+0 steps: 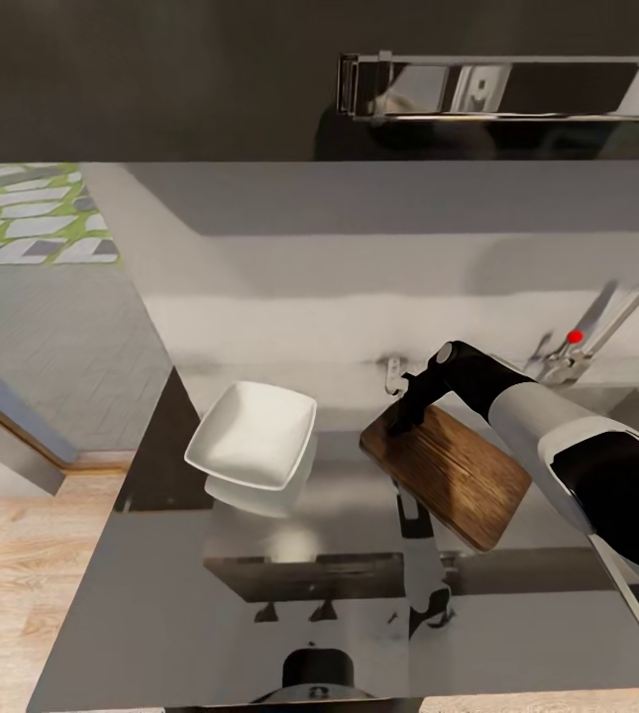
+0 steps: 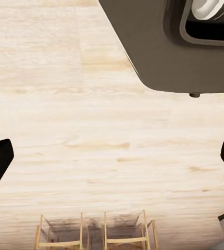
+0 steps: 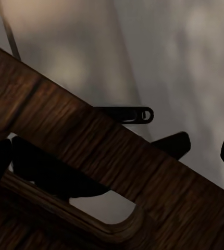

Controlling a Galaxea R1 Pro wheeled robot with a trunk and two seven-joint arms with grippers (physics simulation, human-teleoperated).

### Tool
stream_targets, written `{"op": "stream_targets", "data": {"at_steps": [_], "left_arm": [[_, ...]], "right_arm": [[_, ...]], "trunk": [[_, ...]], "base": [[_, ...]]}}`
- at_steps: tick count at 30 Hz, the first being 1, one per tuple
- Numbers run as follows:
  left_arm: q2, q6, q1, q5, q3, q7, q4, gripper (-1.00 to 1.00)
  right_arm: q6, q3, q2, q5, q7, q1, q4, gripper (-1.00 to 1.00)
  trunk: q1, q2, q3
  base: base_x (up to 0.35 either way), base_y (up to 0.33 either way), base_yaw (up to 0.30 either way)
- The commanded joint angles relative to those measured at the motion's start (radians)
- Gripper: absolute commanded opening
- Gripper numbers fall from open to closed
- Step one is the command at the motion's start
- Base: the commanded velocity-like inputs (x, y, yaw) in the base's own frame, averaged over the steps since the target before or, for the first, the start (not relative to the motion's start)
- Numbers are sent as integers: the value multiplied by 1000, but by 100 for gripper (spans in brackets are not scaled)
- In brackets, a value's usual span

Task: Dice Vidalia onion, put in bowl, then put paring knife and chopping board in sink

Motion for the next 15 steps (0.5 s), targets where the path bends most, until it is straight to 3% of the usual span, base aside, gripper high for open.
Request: {"op": "stream_targets", "data": {"at_steps": [1,15], "left_arm": [[0,-6,-1,1,0,-2,2,100],[0,-6,-1,1,-1,-2,2,100]], "right_arm": [[10,-4,0,4,6,0,-3,100],[10,-3,0,3,6,0,-3,100]], "trunk": [[0,-2,-3],[0,-2,-24]], "base": [[0,0,0],[0,0,0]]}}
